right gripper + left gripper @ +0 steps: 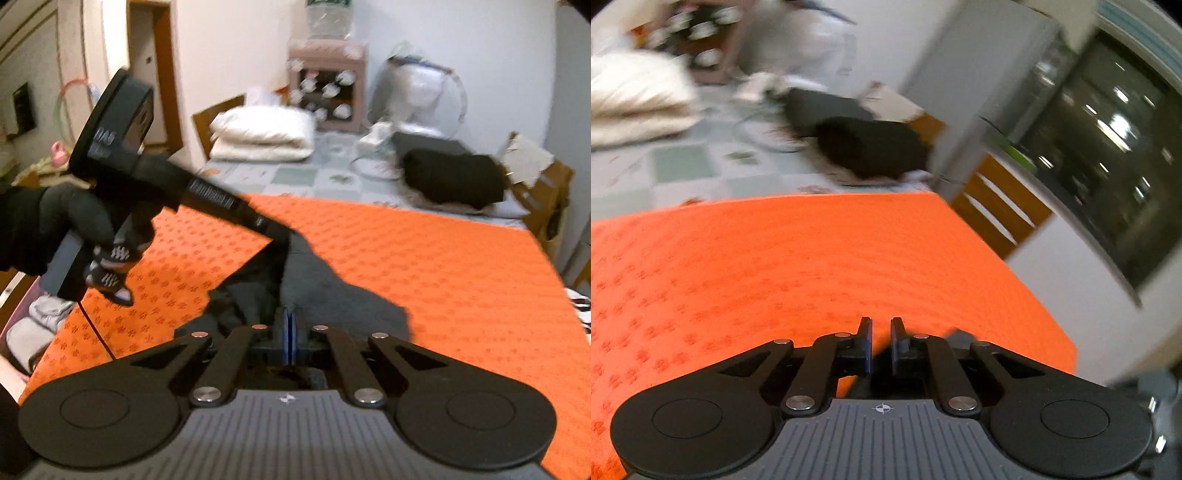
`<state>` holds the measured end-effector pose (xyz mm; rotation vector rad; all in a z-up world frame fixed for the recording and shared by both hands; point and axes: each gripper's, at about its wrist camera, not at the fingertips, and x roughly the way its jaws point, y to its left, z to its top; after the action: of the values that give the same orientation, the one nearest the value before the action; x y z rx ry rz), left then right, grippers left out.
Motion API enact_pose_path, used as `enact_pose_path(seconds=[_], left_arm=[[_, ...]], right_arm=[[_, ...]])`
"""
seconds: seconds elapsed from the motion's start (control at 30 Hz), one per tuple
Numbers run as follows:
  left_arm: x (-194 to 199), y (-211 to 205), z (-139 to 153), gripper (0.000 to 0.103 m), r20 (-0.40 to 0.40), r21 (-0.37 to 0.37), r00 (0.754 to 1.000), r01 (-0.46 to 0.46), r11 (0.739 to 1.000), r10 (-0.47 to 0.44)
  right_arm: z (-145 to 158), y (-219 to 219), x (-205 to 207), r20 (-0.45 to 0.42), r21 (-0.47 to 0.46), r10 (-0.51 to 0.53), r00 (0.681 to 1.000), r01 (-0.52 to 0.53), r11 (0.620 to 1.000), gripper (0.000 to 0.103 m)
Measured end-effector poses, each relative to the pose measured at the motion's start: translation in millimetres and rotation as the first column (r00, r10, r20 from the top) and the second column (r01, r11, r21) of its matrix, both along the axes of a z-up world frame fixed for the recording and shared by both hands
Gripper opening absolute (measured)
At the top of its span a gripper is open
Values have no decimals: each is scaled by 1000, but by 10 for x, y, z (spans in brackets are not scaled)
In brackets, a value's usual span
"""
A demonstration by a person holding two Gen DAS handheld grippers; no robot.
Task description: Fold clothes
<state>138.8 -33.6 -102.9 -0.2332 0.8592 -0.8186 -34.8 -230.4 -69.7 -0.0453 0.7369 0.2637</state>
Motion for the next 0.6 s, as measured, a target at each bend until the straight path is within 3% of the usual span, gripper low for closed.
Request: enact_pose_path(seconds=[0.07,0.23,0.47,0.6], left_arm=[[67,150,-91,27,-46,-20,997,-61,998,60],[-80,381,-164,50,-65,-27,997,-30,999,28],[-518,423,-233,52,-71,-37,993,88,995,-91],[-740,279,-272,52,10,56,990,139,989,-140]], right_arm=[[-141,74,108,-40,6,15,999,-15,1000,3],[-267,125,182,-72,34,-6,997,8,999,3],[-148,124,145,-32,10,-37,999,37,999,6],[-141,167,127,-19,-55,-47,999,46,997,33]])
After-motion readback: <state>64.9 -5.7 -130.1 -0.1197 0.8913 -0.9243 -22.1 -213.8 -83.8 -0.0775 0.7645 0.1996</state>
